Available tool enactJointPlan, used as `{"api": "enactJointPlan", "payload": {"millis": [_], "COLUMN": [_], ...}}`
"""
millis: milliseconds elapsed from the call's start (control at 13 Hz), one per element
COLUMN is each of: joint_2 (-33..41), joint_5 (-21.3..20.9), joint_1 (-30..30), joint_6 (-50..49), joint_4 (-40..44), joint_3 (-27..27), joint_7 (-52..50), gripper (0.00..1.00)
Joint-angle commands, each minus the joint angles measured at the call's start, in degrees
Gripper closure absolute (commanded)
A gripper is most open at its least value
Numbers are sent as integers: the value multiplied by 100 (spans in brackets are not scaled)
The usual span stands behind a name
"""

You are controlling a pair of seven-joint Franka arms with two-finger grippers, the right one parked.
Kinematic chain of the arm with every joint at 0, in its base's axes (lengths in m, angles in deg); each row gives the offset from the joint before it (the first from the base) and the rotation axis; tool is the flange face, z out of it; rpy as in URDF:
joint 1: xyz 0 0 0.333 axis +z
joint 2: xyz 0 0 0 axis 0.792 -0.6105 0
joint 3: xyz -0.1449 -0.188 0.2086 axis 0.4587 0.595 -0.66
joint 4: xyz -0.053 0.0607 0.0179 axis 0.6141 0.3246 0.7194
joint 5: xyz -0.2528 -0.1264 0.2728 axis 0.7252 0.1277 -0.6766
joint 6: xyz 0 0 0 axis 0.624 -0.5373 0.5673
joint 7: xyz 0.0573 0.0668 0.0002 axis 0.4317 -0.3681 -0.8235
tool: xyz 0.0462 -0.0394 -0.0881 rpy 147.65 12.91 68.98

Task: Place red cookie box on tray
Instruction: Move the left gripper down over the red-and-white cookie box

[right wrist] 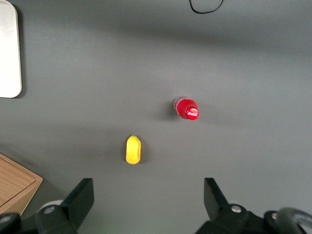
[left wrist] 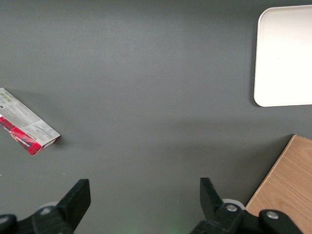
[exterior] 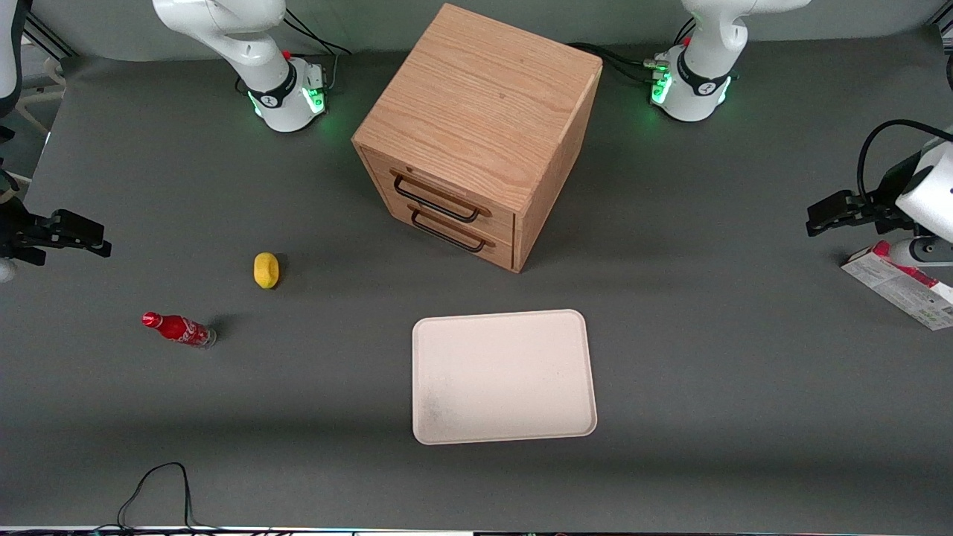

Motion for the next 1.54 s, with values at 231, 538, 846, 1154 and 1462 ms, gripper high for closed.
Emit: {"api": "enactJointPlan", "payload": {"millis": [231,538,846,1154,1462], "joint_2": [45,-34,-306,-605,-843], "joint_5": [6,-20,-29,-213,-231], "joint_1": [-23,160,1196,2478,3446], "joint_6": [-112,-94,107,389,863], "joint_4": [41,15,-20,-11,-11], "joint_3": [-30,-91,-91,-100,-100], "joint_7": [13,-127,-145,-215,-585], "gripper": [0,0,0,0,0]}}
